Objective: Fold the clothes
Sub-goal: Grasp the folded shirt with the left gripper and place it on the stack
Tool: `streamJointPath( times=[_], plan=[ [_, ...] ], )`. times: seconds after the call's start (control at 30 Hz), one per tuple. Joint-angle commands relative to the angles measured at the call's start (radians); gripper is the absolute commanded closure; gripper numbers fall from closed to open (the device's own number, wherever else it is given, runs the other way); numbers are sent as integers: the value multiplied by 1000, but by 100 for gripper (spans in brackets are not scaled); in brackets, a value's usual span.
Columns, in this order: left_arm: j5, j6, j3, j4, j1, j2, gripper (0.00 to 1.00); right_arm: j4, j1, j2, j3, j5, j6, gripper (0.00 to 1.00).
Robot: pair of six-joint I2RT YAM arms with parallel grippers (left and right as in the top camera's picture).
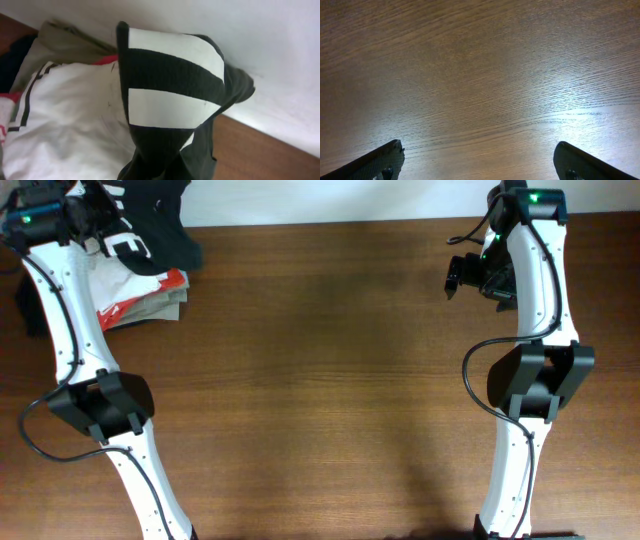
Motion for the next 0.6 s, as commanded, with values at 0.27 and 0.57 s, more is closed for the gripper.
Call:
streamJointPath(
  times=[0.27,0.57],
  plan=[
    [158,-165,159,35,10,-13,99,-1,0,-17,21,15,5,1],
    [-261,-142,84,-99,37,-5,99,-1,0,-17,21,15,5,1]
  ],
)
